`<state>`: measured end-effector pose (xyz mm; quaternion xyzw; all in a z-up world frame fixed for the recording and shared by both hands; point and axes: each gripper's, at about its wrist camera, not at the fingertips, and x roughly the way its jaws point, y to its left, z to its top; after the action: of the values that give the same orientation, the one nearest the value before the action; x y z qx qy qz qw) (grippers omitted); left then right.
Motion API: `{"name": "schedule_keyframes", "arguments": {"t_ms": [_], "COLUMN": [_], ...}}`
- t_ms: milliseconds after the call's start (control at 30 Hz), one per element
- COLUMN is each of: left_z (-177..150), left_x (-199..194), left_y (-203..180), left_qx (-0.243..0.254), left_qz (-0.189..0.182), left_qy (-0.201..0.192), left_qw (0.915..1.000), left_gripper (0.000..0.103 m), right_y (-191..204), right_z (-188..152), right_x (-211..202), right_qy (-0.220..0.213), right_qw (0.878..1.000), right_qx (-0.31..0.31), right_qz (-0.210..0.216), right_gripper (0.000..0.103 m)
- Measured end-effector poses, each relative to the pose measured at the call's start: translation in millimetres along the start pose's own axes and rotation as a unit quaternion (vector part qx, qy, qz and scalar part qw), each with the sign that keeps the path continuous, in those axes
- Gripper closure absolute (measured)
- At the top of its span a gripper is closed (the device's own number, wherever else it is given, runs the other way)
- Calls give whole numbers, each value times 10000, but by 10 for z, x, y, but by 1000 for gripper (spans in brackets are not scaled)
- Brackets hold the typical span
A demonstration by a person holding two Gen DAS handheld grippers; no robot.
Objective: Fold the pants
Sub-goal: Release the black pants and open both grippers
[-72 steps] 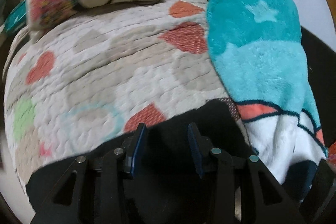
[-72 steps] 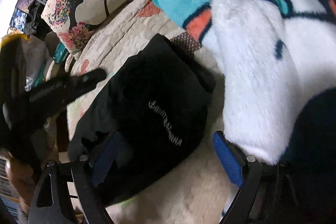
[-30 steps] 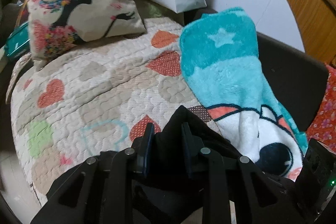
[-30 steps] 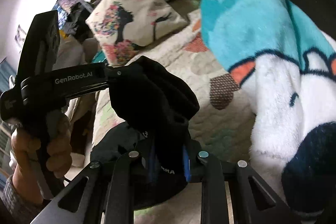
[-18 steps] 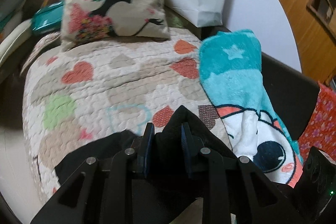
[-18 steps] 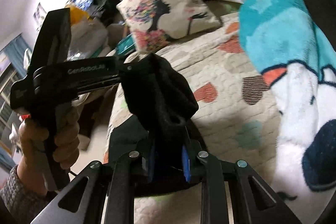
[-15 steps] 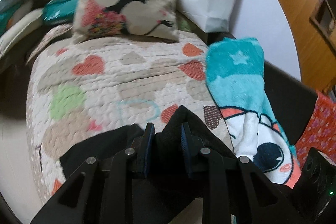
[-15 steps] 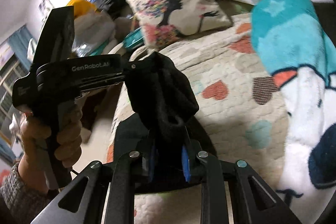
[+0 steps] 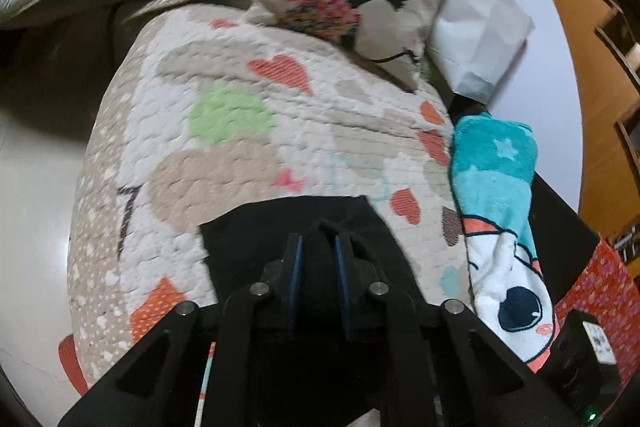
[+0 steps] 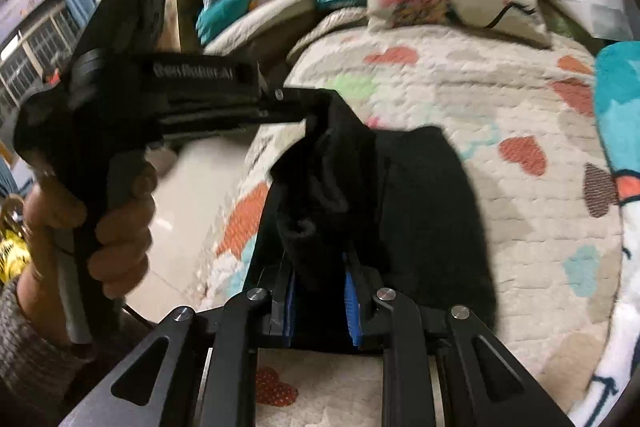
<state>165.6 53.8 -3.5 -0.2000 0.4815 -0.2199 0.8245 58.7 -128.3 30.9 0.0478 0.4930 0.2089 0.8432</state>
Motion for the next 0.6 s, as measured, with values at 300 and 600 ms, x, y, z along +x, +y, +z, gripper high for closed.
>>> {"name": "schedule_keyframes", "arguments": {"t_ms": [300,600], "left_z": [-76,-190], "left_x": [-62,-378], "left_y": [504,913], "left_qx": [-1172,-1988], "left_qz": [321,974], "left_qy": [255,-323], "left_qw": [9923,9746], "left_gripper": [87,87], "right_y": [184,316], "right_z": [-61,-194], "right_x": [301,346], "right_qy": [305,455], "right_qw": [9988,9963], "right_qx": [-392,-491], "right_qz": [20,539], "right_gripper": [73,29]}}
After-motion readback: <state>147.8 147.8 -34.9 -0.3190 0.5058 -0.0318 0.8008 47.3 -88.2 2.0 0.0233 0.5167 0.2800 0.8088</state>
